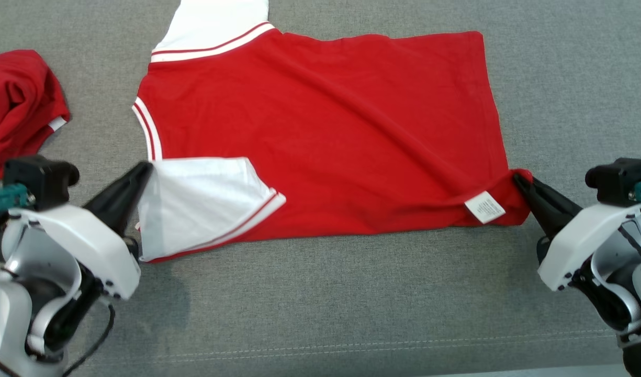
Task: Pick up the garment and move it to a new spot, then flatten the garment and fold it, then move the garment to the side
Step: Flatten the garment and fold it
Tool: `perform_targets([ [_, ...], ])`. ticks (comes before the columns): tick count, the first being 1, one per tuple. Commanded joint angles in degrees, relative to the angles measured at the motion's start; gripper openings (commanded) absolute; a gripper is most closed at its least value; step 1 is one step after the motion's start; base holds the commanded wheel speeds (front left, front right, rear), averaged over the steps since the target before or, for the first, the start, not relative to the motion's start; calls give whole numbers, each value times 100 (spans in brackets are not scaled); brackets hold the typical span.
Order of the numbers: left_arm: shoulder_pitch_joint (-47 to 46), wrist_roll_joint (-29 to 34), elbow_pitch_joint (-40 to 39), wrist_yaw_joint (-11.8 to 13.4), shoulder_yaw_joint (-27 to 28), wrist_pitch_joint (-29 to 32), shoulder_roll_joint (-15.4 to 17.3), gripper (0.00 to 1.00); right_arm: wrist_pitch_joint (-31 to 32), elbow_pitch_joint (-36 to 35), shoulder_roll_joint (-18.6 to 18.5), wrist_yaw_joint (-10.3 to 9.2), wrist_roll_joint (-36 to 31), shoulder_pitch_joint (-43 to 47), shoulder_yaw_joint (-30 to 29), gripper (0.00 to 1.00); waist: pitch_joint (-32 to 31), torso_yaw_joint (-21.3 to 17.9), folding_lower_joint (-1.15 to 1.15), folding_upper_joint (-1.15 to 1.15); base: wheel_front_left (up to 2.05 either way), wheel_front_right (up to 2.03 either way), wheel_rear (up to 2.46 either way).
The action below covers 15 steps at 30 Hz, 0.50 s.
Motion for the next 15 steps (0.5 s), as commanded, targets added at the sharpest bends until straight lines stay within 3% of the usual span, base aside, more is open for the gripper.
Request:
perform_targets([
  [1,-464,-30,20,-69,227,-108,139,0,-63,22,-138,23,107,-183,130,0,24,-19,0,0,0,0,0],
  [15,-1637,-107,1529,-331,-94,-788,56,0,-858,1328,-144,23,679,-1394,1189,0,230,-147,0,0,0,0,0],
])
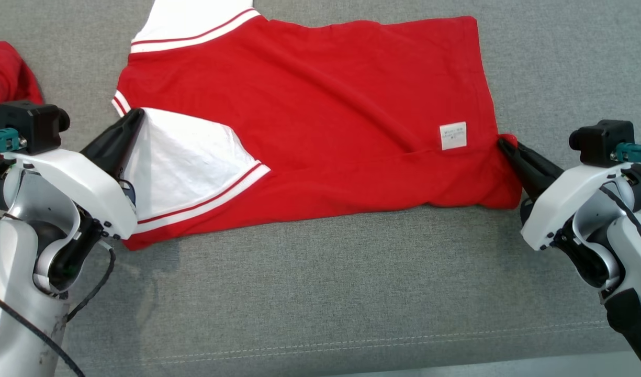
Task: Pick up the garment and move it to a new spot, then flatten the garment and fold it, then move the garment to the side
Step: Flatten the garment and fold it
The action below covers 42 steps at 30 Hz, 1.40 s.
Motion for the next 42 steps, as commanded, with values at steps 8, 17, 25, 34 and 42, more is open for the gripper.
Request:
perform_targets([
  [8,-376,-51,724,-29,225,-684,141,100,-770,450,33,24,358,-325,372,100,82,-32,0,0,0,0,0],
  [17,524,327,387,680,333,-1485,-134,100,-1741,816,306,24,188,320,-281,100,-90,23,0,0,0,0,0],
  [25,1629,342,-242,1137,297,-1484,-358,100,-1827,553,859,24,-415,1210,-1050,100,-285,89,0,0,0,0,0],
  [34,1945,97,-215,1210,355,-1336,-429,100,-1314,185,1195,24,-731,1614,-1459,100,-411,116,0,0,0,0,0],
  [42,1750,-175,287,1028,305,-1044,-419,100,-857,184,1267,24,-720,1504,-1435,100,-436,70,0,0,0,0,0],
])
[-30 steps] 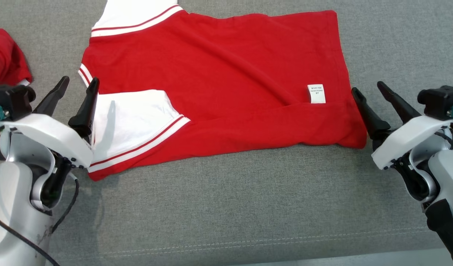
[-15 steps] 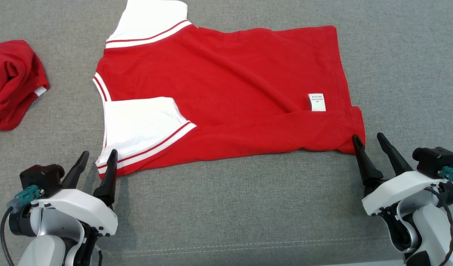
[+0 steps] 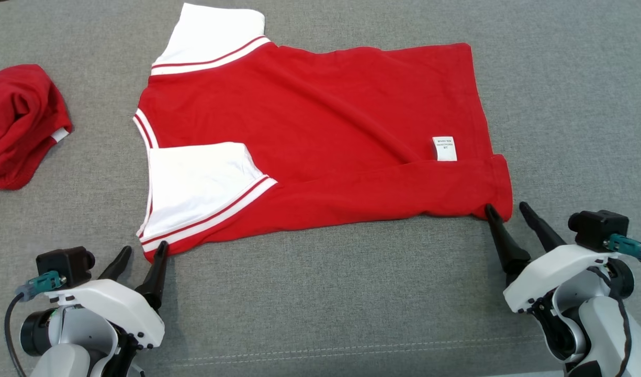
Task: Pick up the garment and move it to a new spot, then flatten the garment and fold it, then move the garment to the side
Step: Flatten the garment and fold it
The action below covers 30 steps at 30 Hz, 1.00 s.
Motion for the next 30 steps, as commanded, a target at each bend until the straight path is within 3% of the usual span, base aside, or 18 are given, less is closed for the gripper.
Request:
perform_targets([
  [1,-312,-49,-71,-43,198,-5,128,100,79,-96,-46,24,-7,-68,146,100,0,-6,0,0,0,0,0],
  [14,-848,-385,636,-380,-35,538,67,100,650,390,-122,24,52,-578,469,100,5,-27,0,0,0,0,0],
  [15,-869,-395,657,-386,-41,551,66,93,665,416,-129,24,45,-612,489,100,7,-27,0,0,0,0,0],
  [16,-885,-422,685,-400,-52,596,62,60,686,449,-129,24,49,-640,501,100,9,-28,0,0,0,0,0],
  [17,-902,-422,698,-410,-62,607,72,21,731,497,-140,24,20,-670,521,100,10,-31,0,0,0,0,0],
  [18,-919,-420,705,-409,-61,599,77,0,761,531,-143,24,-1,-703,536,78,15,-32,0,0,0,0,0],
  [20,-948,-430,719,-419,-74,627,87,0,853,582,-153,24,-21,-766,595,0,26,-30,0,0,0,0,0],
  [30,-751,-535,311,-475,-104,971,326,0,1340,344,-344,24,207,-713,628,0,33,7,0,0,0,0,0],
])
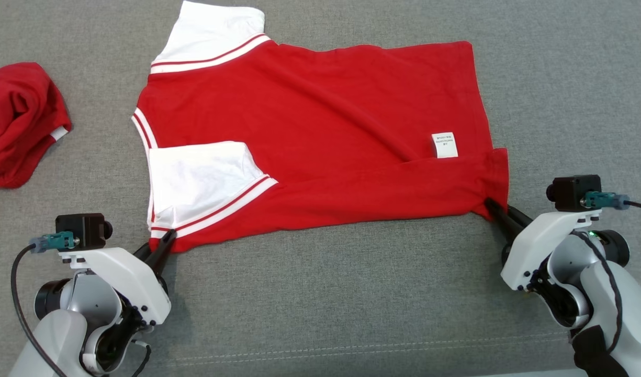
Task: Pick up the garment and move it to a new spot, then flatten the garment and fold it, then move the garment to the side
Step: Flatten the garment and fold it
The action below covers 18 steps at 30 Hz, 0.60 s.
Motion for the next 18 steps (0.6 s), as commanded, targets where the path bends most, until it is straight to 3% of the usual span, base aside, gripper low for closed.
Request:
perform_targets([
  [1,31,-6,-272,4,216,37,261,0,58,-247,-104,22,76,139,44,0,3,12,0,0,0,0,0],
  [10,569,6,-1228,244,282,350,551,0,456,-1331,-288,22,201,943,-456,0,-24,74,0,0,0,0,0],
  [18,1237,-38,-2044,574,354,540,620,0,1076,-2592,-25,22,-99,2162,-1270,0,-17,108,0,0,0,0,0],
])
